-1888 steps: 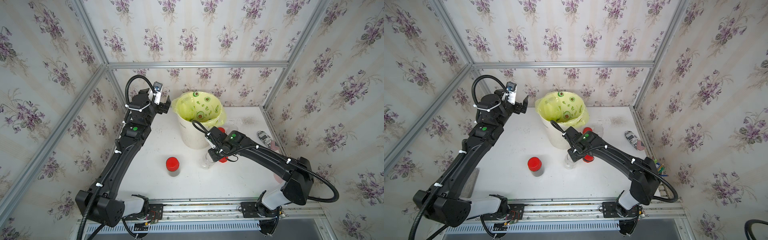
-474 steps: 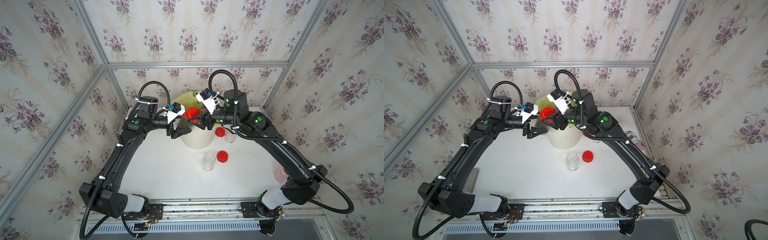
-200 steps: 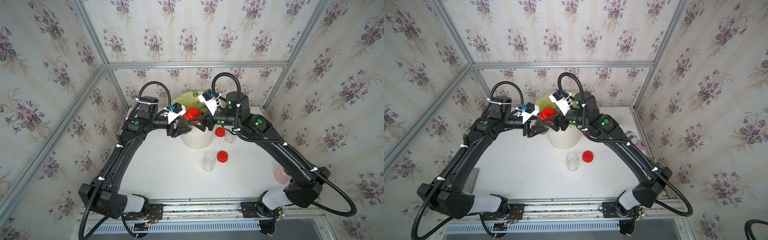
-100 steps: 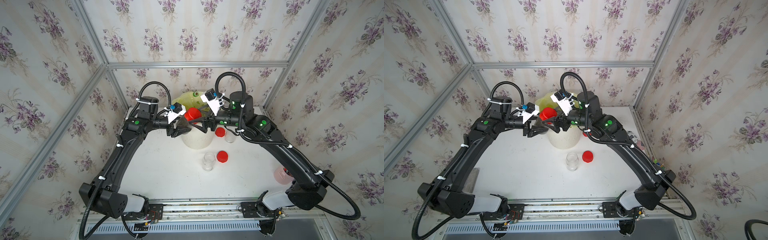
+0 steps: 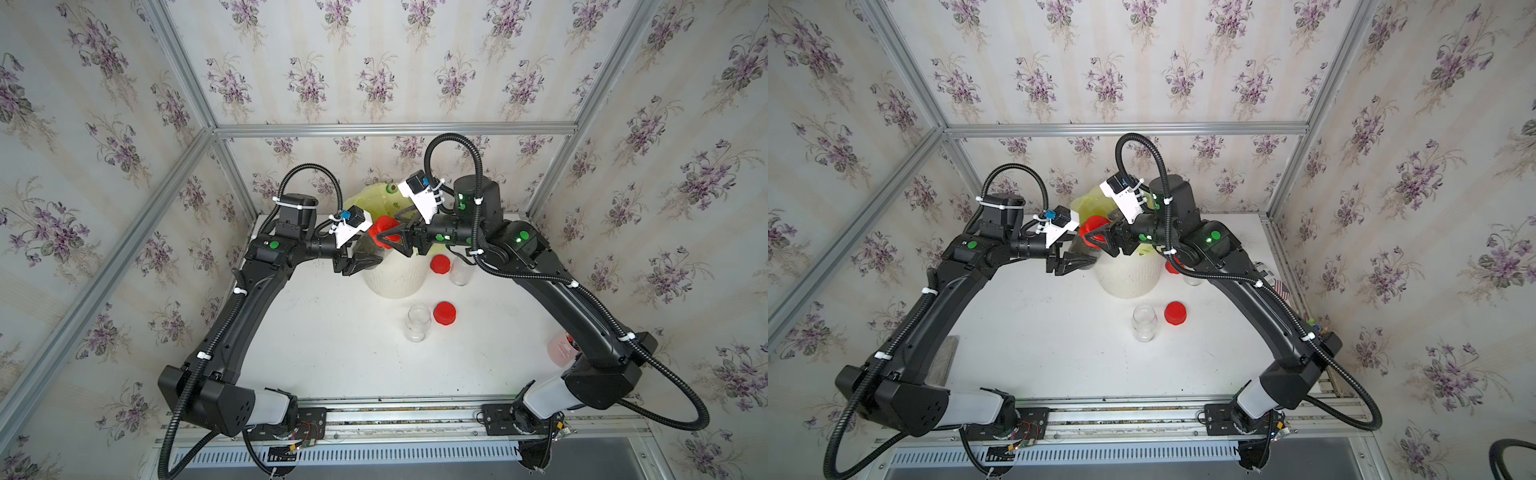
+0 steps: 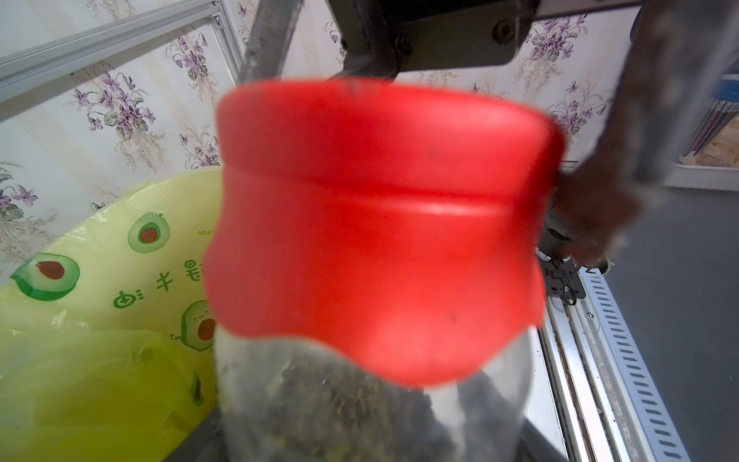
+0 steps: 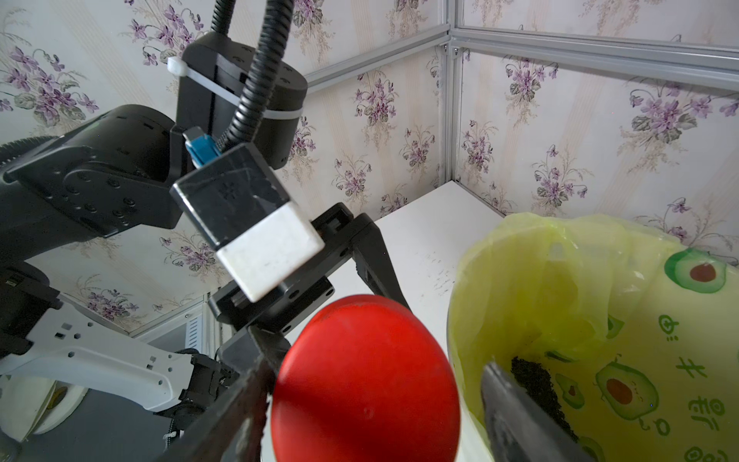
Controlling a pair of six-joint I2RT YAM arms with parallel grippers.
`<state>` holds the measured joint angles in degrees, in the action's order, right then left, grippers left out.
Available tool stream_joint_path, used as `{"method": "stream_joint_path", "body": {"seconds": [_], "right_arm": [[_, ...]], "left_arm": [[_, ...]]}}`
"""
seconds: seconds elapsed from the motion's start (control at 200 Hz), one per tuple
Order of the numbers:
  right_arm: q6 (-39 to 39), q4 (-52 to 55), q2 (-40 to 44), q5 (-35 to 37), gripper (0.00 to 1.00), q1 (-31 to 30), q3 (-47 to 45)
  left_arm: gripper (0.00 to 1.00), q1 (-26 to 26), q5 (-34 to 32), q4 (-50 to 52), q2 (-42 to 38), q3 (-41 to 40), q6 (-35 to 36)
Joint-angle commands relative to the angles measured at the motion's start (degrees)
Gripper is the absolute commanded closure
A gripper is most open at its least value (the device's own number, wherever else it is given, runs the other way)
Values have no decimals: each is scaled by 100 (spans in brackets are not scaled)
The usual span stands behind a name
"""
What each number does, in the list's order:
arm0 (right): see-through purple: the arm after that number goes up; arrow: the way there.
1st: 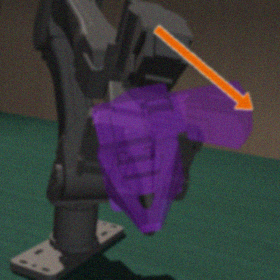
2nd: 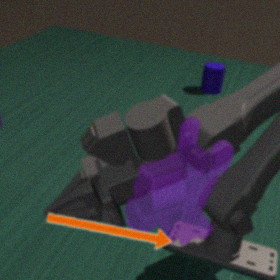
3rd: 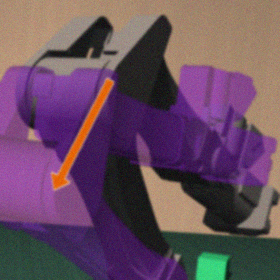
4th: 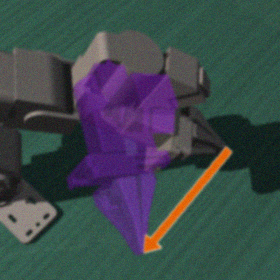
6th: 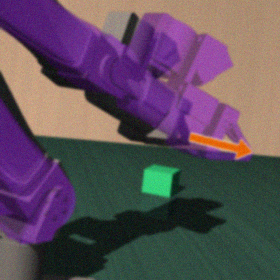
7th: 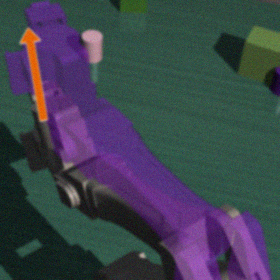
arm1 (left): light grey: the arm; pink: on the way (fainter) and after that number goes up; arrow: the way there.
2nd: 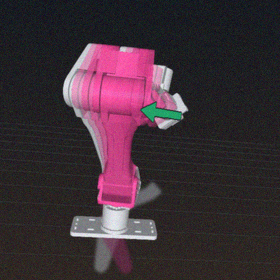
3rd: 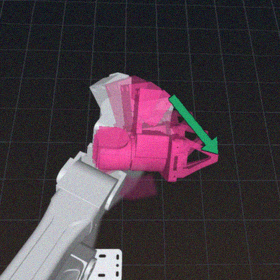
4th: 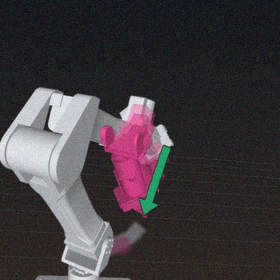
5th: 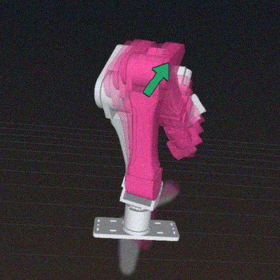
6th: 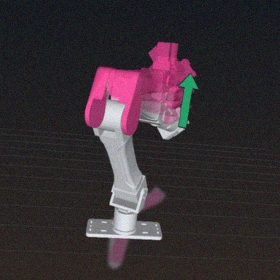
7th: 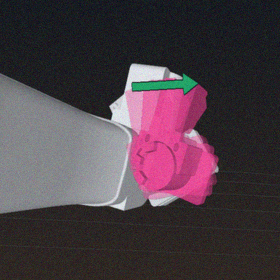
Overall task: Empty moldy tea leaves from jars
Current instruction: Adjust the jar.
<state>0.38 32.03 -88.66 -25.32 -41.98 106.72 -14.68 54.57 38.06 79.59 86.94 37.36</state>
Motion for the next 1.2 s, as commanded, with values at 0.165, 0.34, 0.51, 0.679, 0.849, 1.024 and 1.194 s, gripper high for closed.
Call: {"method": "stream_joint_path", "body": {"seconds": [0.165,0.34,0.51,0.679,0.849,1.024,1.194], "right_arm": [[90,251,-238,-312,40,12,256],[227,291,-287,-420,53,14,308],[813,592,-412,-802,62,94,467],[1305,791,-571,-1335,70,465,735],[1635,1133,-621,-1356,49,554,878],[1704,836,-179,-1492,19,546,190],[1464,245,212,-1355,10,374,-548]], "left_arm": [[29,0,25,-62,-23,25,69],[29,0,60,-53,-67,5,108],[28,0,97,-53,-75,22,109],[28,0,168,-51,-146,-7,150],[29,-1,83,-14,-207,-29,207],[25,-1,78,8,-138,16,202],[25,-2,43,19,-45,101,115]]}}
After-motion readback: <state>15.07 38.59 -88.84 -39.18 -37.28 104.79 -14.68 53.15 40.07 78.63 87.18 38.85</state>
